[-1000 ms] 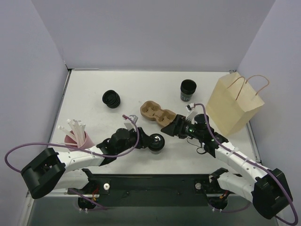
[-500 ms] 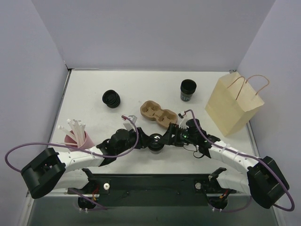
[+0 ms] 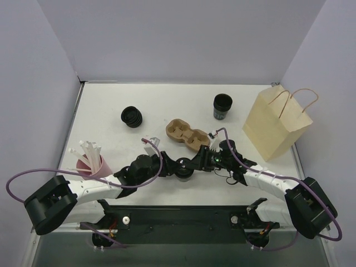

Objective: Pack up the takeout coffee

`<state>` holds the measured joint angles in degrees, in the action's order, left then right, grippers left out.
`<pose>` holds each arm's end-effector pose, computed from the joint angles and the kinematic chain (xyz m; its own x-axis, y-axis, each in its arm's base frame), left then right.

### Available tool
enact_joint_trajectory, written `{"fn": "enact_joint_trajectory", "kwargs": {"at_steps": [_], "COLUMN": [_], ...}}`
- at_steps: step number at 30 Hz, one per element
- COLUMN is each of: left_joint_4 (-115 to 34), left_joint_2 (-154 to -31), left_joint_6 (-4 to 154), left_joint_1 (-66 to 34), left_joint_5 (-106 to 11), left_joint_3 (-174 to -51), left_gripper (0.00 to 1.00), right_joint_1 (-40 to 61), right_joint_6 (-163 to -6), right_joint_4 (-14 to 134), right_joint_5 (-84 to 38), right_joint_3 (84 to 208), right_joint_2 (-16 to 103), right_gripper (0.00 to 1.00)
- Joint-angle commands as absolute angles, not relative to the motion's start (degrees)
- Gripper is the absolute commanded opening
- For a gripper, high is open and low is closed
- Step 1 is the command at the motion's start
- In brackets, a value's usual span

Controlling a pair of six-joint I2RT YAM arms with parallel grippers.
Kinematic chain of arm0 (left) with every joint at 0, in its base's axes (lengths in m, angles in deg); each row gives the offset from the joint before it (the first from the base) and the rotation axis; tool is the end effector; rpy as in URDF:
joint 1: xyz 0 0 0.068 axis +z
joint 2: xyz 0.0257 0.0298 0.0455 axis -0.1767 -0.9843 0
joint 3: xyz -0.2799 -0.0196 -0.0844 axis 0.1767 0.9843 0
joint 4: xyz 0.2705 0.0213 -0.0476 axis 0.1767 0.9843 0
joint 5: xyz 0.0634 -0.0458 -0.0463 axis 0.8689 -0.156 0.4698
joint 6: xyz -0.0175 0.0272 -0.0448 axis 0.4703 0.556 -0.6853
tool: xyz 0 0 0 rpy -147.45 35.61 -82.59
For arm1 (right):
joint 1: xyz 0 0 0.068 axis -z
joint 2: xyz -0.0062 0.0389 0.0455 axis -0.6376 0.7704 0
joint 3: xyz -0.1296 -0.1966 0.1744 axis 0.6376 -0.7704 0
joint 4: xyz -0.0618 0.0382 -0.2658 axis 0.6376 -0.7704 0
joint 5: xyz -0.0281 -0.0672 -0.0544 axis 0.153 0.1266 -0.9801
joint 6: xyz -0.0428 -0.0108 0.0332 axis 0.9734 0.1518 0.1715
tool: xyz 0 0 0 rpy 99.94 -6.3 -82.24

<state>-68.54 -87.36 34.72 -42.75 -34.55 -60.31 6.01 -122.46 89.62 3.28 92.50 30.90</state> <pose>0.1469 -0.1895 0.1806 -0.7217 -0.3485 -0.5981 0.2955 0.6263 -0.7214 0.1881 0.1500 0.2006 -0.8096 0.1659 -0.5631 -0.4658 0.4022 0.7882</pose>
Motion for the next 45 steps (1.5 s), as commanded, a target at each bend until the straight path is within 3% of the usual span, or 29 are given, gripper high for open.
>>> {"fn": "enact_joint_trajectory", "kwargs": {"at_steps": [1,7,12,23,45], "left_joint_4": [-51.62,-40.57,-34.93,-31.84,-45.55], "left_joint_2": [-87.64,-80.96,-79.02,-78.14,-79.2], "left_joint_6": [37.09,40.33,44.55,51.33,48.52], "left_joint_1": [-44.14,-42.91,-38.18,-27.71,-27.44], "left_joint_5": [-35.65,-35.3,-38.63,-51.37,-60.61], "left_joint_3": [-57.48,-64.24,-70.3,-72.95,-67.42], "left_gripper": [0.5,0.67,0.71,0.71,0.6], "right_joint_1": [8.4,9.55,9.38,9.38,4.81], "right_joint_6": [-118.13,-105.74,-101.69,-93.6,-91.13], "right_joint_4": [89.03,74.82,70.39,62.48,60.81], "right_joint_5": [5.79,11.84,13.79,18.09,13.97], "right_joint_3": [91.51,98.7,102.58,109.96,112.78], "right_joint_2": [31.94,33.95,36.76,42.21,42.57], "right_gripper": [0.34,0.32,0.32,0.32,0.31]}}
